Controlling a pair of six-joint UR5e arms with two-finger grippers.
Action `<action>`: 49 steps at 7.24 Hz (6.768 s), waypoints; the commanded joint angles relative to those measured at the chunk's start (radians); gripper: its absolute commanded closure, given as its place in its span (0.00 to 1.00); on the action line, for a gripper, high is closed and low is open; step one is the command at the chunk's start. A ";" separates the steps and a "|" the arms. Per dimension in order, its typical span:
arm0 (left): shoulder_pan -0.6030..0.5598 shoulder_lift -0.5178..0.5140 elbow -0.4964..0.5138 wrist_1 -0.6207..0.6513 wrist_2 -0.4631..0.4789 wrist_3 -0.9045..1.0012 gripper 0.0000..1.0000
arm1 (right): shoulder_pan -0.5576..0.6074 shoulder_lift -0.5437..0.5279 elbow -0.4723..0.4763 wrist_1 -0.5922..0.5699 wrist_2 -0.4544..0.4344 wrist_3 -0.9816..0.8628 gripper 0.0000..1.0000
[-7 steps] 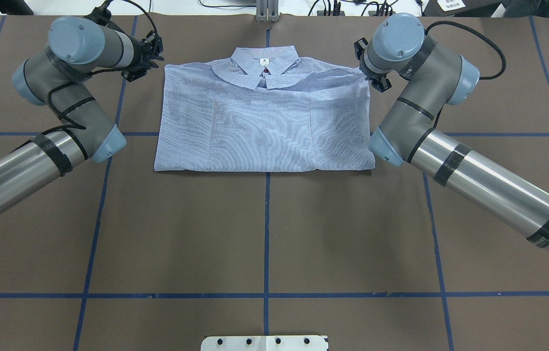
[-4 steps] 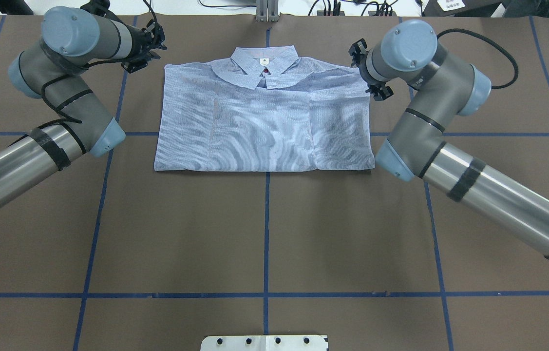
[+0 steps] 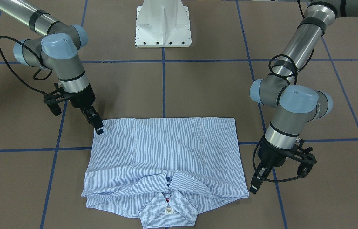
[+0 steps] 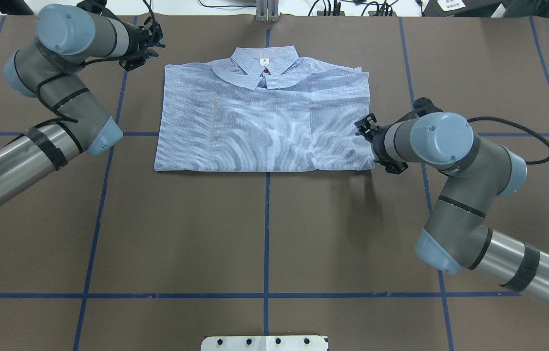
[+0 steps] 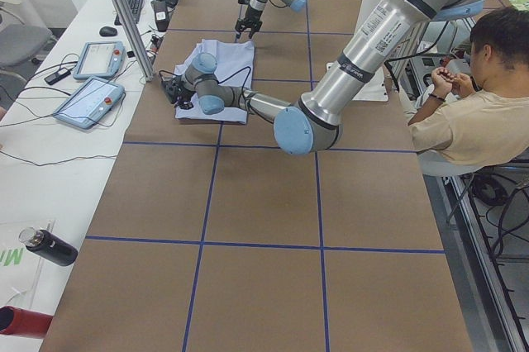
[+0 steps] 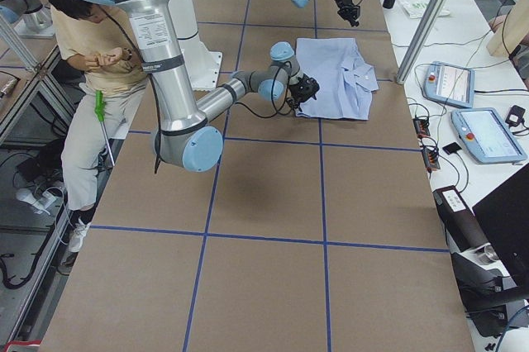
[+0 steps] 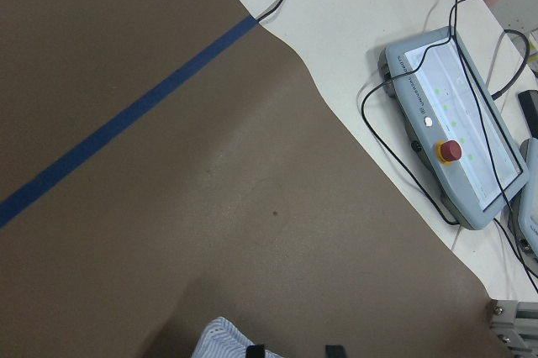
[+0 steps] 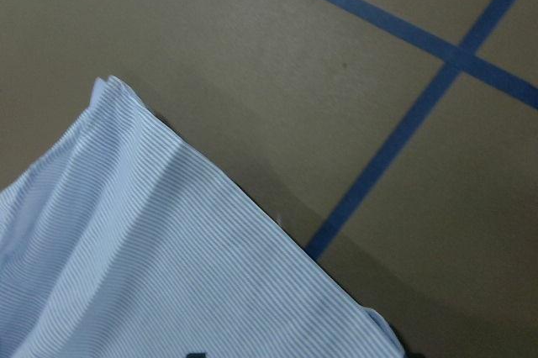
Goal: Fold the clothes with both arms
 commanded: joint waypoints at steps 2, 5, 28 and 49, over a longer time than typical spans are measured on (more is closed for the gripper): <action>0.000 -0.001 -0.005 0.004 0.000 0.000 0.65 | -0.037 -0.015 -0.028 0.001 -0.027 -0.001 0.18; 0.000 -0.002 -0.006 0.006 0.000 -0.001 0.65 | -0.040 -0.013 -0.022 0.001 -0.029 0.008 0.99; 0.465 0.398 -0.576 0.079 0.078 -0.121 0.39 | 0.124 -0.133 0.279 -0.013 0.373 -0.198 0.00; 0.468 0.383 -0.556 0.073 0.087 -0.112 0.52 | 0.124 -0.134 0.268 -0.014 0.375 -0.196 0.00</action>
